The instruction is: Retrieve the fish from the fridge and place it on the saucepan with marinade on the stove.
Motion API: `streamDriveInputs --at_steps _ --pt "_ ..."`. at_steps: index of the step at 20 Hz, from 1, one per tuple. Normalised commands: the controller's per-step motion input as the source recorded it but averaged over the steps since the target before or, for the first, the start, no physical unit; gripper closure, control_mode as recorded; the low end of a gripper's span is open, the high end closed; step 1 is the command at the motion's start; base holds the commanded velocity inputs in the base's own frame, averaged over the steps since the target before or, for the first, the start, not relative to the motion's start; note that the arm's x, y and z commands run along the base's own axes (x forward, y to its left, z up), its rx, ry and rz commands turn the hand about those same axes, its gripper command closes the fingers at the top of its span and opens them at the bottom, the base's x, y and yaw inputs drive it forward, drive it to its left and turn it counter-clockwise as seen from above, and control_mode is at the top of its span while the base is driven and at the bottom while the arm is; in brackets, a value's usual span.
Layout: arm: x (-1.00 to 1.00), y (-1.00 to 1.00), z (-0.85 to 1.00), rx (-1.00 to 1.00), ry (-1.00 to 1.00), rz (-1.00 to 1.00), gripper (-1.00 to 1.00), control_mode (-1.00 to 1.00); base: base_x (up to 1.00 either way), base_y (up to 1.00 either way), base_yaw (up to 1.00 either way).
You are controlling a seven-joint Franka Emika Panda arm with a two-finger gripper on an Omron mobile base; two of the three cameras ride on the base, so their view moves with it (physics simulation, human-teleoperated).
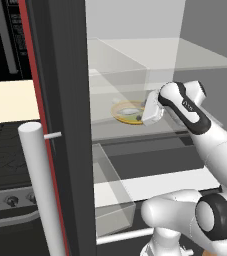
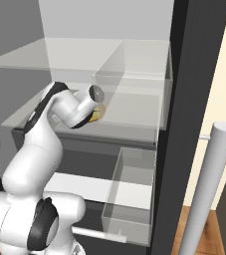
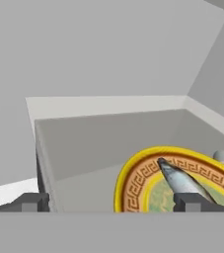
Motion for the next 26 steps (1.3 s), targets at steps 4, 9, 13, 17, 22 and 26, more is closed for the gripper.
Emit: streamDriveInputs --at_steps 4,9,13,17,22,26 --pt "0.21 0.0 -0.21 -0.03 0.0 0.01 -1.0 -1.0 0.0 0.0 0.0" --pt "0.23 0.0 -0.17 0.0 0.0 0.03 -1.0 -1.0 0.0 0.0 0.0" --pt "0.26 0.0 0.0 0.0 0.0 0.02 -1.0 -1.0 0.0 0.0 0.0" --pt "0.31 -0.01 0.0 0.0 0.0 0.03 -1.0 -1.0 0.0 0.0 0.0" --pt "0.23 0.0 -0.02 -0.01 0.0 0.0 -1.0 -1.0 0.0 0.0 0.0" --pt "0.1 -0.04 -0.07 -0.04 0.0 0.0 -1.0 -1.0 0.0 0.0 0.0"
